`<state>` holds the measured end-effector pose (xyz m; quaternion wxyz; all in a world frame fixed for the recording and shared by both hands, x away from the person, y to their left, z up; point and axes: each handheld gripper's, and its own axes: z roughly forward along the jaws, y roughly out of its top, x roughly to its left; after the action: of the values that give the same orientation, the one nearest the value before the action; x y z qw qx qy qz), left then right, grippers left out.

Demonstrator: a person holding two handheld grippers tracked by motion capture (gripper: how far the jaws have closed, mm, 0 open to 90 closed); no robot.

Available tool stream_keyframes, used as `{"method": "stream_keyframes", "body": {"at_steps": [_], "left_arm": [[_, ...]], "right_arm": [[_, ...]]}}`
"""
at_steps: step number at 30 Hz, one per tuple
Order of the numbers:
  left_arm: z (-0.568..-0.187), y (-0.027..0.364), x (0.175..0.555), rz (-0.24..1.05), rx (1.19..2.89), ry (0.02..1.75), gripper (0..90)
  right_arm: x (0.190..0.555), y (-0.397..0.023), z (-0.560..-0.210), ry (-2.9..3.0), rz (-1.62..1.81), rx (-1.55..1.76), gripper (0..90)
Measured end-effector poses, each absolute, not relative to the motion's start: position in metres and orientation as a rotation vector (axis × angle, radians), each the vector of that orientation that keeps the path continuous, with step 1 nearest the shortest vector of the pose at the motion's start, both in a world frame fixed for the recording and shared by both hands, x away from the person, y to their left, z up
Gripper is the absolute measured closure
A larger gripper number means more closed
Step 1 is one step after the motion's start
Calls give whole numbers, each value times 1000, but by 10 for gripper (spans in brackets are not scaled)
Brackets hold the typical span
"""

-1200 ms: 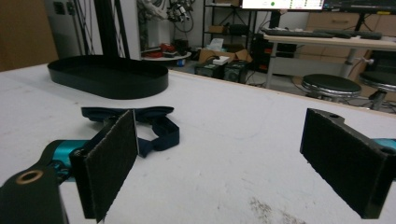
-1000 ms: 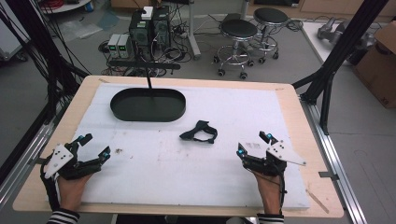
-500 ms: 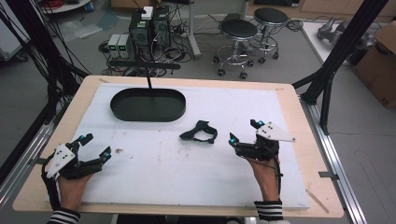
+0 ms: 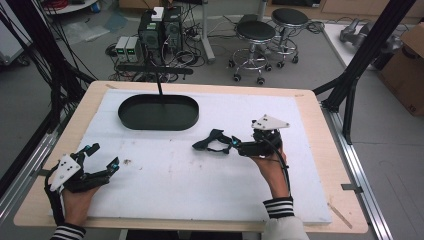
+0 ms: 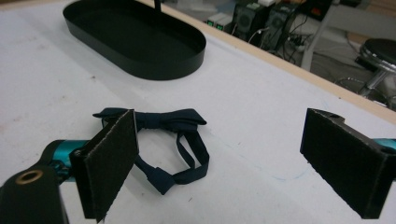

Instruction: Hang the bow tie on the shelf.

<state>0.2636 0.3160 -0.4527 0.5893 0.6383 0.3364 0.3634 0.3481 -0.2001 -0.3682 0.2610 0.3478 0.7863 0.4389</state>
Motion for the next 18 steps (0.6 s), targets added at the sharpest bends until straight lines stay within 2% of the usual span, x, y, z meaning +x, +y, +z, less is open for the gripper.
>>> {"method": "stream_keyframes", "body": {"at_steps": [8,18], "left_arm": [[-452,316,265,842,1492,790,160],[-452,315,265,839,1502,792,160]], "right_arm": [[366,-182,-365,2182,1137,916,105],[389,-164,-379,2312,1023,908,105]]}}
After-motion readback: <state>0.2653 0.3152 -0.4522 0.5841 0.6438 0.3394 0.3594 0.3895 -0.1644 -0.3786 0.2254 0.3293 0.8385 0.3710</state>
